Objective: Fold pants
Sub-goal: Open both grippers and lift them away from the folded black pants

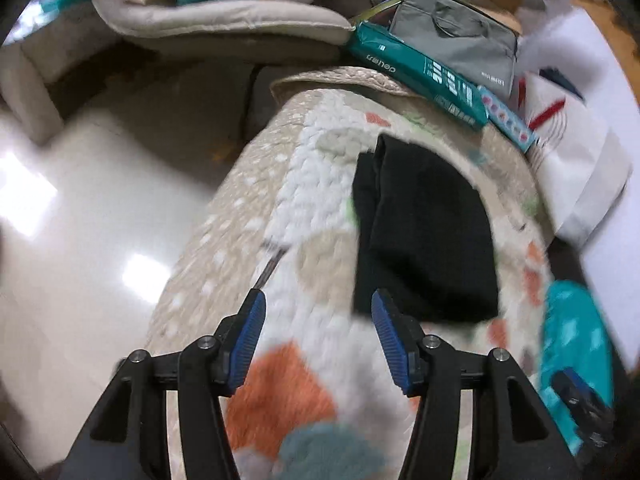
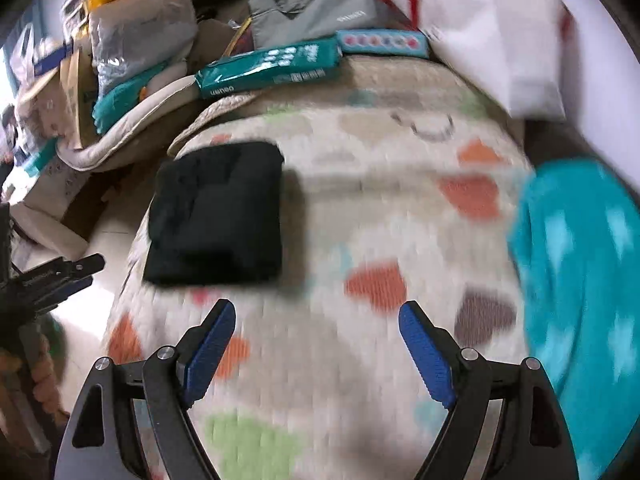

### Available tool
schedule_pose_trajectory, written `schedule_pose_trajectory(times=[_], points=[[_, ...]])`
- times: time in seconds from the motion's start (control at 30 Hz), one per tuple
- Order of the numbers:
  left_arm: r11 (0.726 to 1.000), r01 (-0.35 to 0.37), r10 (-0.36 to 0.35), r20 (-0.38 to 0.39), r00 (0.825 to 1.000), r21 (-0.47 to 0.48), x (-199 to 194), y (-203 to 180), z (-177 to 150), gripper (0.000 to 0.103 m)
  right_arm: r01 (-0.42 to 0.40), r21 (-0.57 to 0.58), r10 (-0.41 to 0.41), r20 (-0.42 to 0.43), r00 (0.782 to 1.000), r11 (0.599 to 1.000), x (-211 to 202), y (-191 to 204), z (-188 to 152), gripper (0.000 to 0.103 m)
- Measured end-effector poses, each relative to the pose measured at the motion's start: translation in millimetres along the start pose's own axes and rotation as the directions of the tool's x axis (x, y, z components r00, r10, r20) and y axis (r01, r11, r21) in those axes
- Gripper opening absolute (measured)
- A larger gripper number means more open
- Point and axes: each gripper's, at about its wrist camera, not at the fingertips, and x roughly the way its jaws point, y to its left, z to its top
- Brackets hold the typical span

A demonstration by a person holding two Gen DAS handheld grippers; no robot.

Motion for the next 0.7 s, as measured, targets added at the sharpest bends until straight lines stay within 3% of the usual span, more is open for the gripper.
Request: schedule_pose_trajectory(times=[0.17,0.27,0.3,0.37,0.47,0.5,0.6,0.7], points=[[0.992,-0.096,0.089,0.08,0.993,0.084,-45.1,-17.2,-56.5,0.055,-0.076,0.05,0.076,-0.002,0.997,0.996,-6.1,4.8,-39.0,0.088],[0.978,-0.171,0.144,0.207,0.968,0.121,-90.0,-34.0,-81.2,0.065,-0.093,-0.002,0.093,0.008,0.996,0.996,-9.5,18.9,-44.2,0.088],[0.972,-0.198,0.161,0.253,0.954,0.13,-102.3,-39.9,-87.2,0.068,-0.094,-0.03,0.095,0.029,0.995,0.995,-14.7,23.0,-47.3,0.088],[0.959,-0.248,0.186,0.359,0.915,0.135,-128.1,-52.7,-96.4,0.085,-0.087,-0.095,0.094,0.076,0.993,0.992,-27.2,32.6,-52.4,0.088],[0.948,-0.293,0.182,0.542,0.82,0.125,-172.8,-74.8,-110.8,0.103,-0.071,-0.144,0.09,0.129,0.988,0.987,-42.9,39.5,-60.7,0.088],[0.946,-0.293,0.166,0.568,0.806,0.138,-182.0,-80.7,-113.7,0.103,-0.07,-0.145,0.09,0.139,0.986,0.987,-46.2,39.2,-61.1,0.088],[0.929,-0.321,0.161,0.582,0.797,0.183,-196.7,-98.8,-116.8,0.103,-0.072,-0.112,0.089,0.157,0.984,0.991,-53.3,33.3,-60.9,0.088],[0.919,-0.339,0.185,0.542,0.82,0.199,-194.2,-108.0,-118.7,0.103,-0.087,-0.061,0.095,0.16,0.983,0.994,-56.6,23.9,-59.8,0.089]])
